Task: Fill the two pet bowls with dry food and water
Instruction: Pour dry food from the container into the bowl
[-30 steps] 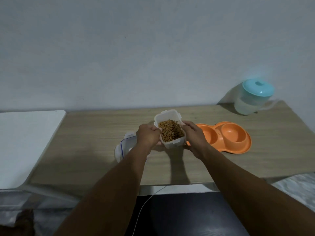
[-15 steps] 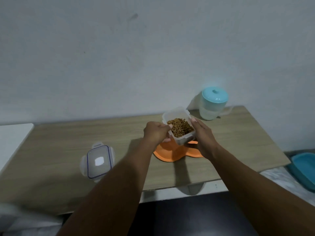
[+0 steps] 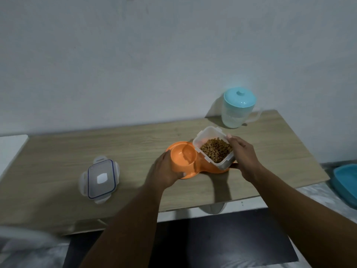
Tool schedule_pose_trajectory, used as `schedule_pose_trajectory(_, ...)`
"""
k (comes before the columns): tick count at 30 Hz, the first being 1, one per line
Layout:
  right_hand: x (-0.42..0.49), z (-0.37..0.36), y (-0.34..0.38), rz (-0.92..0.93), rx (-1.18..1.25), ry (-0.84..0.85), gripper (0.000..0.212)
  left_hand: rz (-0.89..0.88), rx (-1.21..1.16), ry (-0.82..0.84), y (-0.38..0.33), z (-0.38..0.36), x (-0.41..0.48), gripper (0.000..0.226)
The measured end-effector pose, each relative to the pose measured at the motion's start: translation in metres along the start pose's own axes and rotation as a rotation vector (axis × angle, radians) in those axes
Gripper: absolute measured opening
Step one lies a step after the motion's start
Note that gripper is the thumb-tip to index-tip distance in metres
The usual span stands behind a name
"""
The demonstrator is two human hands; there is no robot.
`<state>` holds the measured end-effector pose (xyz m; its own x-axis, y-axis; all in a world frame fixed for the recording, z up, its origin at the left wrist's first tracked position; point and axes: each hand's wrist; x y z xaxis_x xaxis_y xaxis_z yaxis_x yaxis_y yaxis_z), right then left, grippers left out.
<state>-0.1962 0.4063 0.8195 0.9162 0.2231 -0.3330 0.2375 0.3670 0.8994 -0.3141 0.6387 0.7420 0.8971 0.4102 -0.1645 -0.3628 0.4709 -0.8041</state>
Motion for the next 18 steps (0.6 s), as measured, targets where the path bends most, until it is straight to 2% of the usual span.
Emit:
schedule_pose_trajectory(5,0.005,-0.013,0.002,0.079,-0.105,-0.071,0.03,0.024,0.055,0.045,-0.007,0.008,-0.004,0.096)
schedule_pose_trajectory(11,0.009,-0.027,0.01,0.189,-0.283,-0.107,0.052,0.061,0.121,0.058,-0.01,0.018,-0.004,0.093)
schedule_pose_trajectory(18,0.009,-0.04,0.025,0.287,-0.425,-0.153,0.038,0.06,0.148,0.075,-0.008,0.024,0.001,0.09)
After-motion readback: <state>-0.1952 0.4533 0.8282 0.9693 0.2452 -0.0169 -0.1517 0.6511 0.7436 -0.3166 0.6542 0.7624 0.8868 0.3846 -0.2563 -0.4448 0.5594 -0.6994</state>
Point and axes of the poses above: each hand's wrist, its own x-axis towards the middle knuckle, its own z-axis out of the back of the hand, y = z × x, and after that the axes turned 13 degrees about -x, right-handed
